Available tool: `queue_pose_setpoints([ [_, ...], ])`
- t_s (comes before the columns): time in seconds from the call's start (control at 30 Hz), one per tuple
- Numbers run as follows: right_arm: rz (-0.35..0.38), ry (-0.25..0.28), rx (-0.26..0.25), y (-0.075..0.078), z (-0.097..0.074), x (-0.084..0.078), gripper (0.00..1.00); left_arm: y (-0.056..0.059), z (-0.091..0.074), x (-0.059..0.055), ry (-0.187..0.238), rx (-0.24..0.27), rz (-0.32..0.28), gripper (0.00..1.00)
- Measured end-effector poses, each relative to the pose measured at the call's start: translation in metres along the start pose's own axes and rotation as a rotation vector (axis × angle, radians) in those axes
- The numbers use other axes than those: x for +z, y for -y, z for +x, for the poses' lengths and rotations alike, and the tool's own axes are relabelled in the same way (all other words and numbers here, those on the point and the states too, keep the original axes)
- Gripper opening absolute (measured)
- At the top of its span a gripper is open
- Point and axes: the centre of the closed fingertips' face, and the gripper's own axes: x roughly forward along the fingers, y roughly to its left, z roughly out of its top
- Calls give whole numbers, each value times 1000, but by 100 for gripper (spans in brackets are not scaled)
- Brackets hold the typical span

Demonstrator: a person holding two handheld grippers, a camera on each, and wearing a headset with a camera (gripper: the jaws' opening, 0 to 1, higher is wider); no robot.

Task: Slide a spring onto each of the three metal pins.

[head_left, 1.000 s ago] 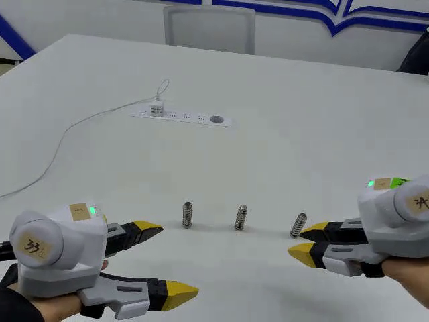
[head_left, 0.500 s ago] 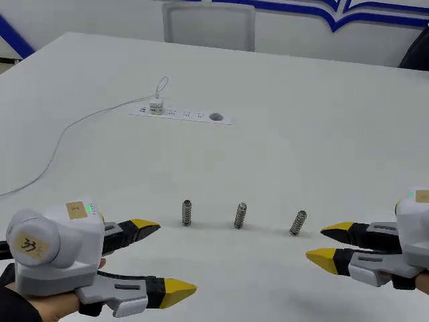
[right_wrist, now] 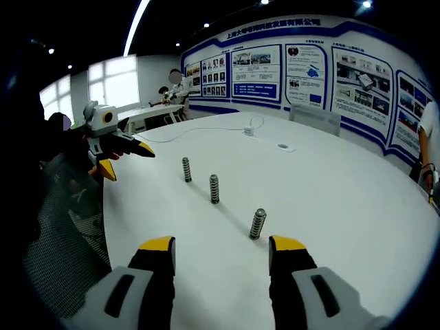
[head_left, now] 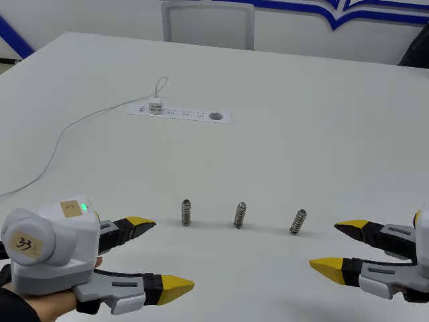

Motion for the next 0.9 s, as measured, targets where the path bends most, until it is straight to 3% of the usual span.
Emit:
queue_pose_setpoints([
  [0.9, 15, -12, -2, 4, 2, -2, 59, -2, -1, -1, -7, 9, -1, 76],
])
